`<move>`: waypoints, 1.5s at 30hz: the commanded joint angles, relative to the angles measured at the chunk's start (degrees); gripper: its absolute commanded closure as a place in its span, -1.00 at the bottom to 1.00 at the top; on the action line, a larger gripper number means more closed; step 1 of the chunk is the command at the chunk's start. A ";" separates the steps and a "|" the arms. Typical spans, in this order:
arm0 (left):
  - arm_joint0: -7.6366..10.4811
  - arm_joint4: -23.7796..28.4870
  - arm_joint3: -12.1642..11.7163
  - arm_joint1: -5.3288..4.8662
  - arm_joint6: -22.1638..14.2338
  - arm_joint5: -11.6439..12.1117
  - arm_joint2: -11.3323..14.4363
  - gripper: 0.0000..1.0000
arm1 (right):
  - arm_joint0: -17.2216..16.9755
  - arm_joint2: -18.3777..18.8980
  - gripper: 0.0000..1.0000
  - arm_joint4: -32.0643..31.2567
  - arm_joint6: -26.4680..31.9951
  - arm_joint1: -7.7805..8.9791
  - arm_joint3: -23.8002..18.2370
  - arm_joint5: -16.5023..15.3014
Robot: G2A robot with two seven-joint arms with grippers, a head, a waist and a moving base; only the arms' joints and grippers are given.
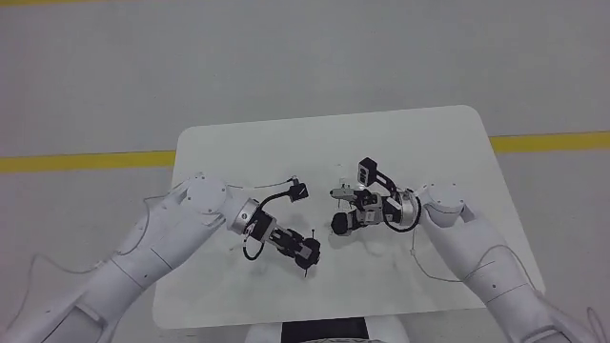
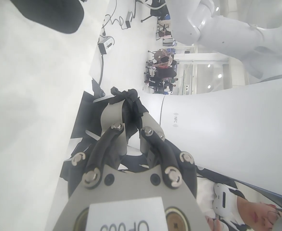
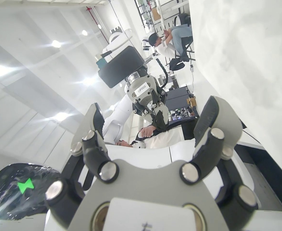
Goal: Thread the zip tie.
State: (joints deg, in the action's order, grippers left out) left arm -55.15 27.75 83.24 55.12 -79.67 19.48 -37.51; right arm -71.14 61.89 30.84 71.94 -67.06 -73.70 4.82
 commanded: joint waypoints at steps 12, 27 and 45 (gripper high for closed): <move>-1.09 -1.36 -1.28 0.23 0.02 0.00 -1.80 1.00 | 0.56 -1.85 -1.00 -2.57 -0.24 -0.06 0.38 -1.06; -1.70 -3.53 -0.02 0.13 1.37 0.00 -1.88 1.00 | 0.93 -3.36 -1.00 -6.63 -2.38 0.04 -1.28 -5.22; -4.87 -5.87 1.24 0.43 0.02 0.00 -5.80 1.00 | 2.71 -4.84 0.12 -10.71 -1.18 0.51 -0.57 -10.44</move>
State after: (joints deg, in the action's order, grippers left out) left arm -60.02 21.88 84.48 55.55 -79.64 19.48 -43.31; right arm -68.54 57.16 20.16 70.73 -66.54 -74.36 -5.37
